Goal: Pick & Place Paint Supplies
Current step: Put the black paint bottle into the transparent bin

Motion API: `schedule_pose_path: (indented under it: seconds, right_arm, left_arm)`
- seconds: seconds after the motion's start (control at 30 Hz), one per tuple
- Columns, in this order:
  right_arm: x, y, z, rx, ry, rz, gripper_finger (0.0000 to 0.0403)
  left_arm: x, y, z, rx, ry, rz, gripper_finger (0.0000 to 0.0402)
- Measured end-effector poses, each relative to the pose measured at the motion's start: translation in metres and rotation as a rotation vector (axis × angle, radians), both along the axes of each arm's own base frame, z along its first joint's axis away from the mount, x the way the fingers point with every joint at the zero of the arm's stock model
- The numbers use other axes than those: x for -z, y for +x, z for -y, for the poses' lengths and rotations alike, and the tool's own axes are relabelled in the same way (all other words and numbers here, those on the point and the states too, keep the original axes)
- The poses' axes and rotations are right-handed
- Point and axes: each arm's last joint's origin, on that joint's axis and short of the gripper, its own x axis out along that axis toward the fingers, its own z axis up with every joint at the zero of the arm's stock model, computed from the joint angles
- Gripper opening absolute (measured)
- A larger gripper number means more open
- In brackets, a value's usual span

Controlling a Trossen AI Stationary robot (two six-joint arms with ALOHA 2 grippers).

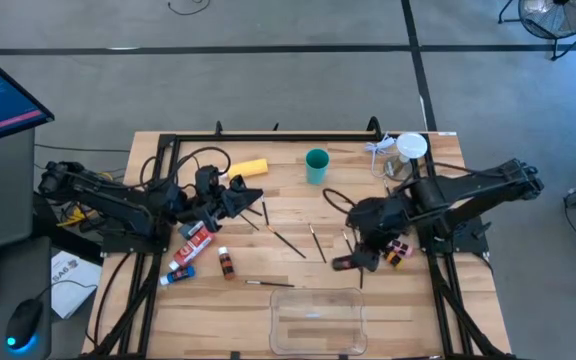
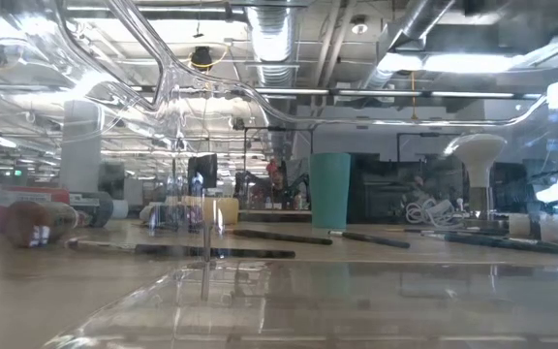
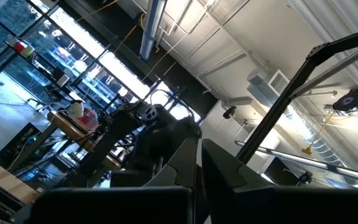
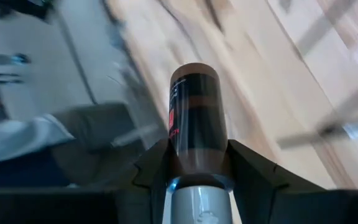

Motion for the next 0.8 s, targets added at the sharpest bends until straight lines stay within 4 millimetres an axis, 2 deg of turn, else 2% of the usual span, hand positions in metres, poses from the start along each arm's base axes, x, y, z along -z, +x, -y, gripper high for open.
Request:
schedule_pose_path:
  seconds: [0.13, 0.3, 0.53, 0.67, 0.8]
  right_arm:
    - [-0.007, 0.010, -0.008, 0.004, -0.011, 0.136, 0.0130]
    - [0.001, 0.030, -0.028, -0.019, -0.007, 0.216, 0.0130]
    - [0.041, 0.066, -0.081, -0.127, -0.020, 0.185, 0.0130]
    - [0.061, 0.081, -0.111, -0.177, -0.085, 0.150, 0.0129]
    - [0.072, 0.098, -0.137, -0.198, -0.205, 0.195, 0.0129]
  left_arm:
    - [0.000, -0.001, 0.006, 0.025, 0.000, -0.001, 0.0002]
    - [0.000, -0.004, 0.019, 0.082, -0.003, 0.000, 0.0002]
    - [0.000, -0.013, 0.044, 0.191, -0.005, 0.006, 0.0002]
    - [-0.001, -0.022, 0.065, 0.283, -0.008, 0.009, 0.0002]
    - [-0.001, -0.034, 0.086, 0.354, 0.025, 0.011, 0.0002]
